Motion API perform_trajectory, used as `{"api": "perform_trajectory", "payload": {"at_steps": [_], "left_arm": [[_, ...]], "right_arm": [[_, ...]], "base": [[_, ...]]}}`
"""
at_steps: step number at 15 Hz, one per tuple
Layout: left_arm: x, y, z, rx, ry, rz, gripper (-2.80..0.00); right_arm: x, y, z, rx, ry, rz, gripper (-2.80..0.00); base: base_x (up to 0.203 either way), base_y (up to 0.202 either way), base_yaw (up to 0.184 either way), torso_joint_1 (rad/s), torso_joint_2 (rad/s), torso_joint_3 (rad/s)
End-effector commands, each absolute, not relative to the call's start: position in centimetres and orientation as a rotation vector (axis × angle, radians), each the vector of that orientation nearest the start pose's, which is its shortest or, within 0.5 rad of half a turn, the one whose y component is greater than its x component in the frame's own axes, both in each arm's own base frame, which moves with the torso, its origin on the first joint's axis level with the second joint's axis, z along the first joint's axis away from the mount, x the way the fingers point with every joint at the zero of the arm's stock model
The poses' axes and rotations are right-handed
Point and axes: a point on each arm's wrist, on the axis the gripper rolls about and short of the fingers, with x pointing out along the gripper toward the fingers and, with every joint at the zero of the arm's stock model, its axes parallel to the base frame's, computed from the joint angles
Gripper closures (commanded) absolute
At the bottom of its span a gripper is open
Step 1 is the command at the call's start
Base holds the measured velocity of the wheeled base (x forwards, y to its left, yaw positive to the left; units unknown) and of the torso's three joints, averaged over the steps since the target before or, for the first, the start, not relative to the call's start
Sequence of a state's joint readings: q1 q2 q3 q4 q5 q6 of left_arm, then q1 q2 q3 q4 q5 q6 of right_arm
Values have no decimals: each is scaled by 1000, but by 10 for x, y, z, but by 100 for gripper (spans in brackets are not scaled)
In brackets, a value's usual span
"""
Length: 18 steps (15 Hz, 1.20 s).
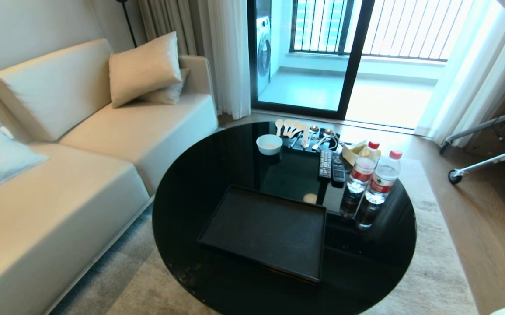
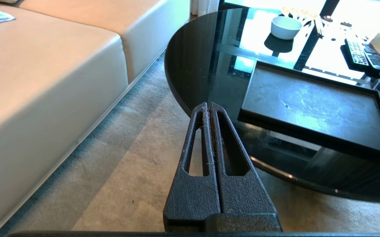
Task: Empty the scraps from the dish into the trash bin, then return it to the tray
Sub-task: Put the bowl back to the table
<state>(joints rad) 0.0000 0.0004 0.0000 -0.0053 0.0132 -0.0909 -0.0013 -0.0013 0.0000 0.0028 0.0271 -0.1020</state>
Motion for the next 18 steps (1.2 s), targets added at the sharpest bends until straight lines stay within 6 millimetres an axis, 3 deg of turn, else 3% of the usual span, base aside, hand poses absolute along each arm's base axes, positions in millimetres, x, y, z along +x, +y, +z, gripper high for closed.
{"api": "perform_trajectory", "payload": {"at_steps": [1, 9, 13, 18], "left_arm": [[-23, 0, 76, -92, -7, 14, 0], [-23, 0, 76, -92, -7, 14, 0], [-23, 0, 76, -92, -7, 14, 0], [-23, 0, 76, -94, -7, 14, 0]], "right_arm": [[-23, 1, 75, -104, 2, 26, 0], [-25, 1, 82, -148, -12, 66, 0], [-22, 3, 125, -176, 26, 129, 0], [25, 3, 175, -229, 213, 173, 0]], "base": [[186, 0, 3, -2, 2, 2], [32, 0, 0, 2, 0, 0], [0, 0, 0, 0, 0, 0], [0, 0, 0, 0, 0, 0]]}}
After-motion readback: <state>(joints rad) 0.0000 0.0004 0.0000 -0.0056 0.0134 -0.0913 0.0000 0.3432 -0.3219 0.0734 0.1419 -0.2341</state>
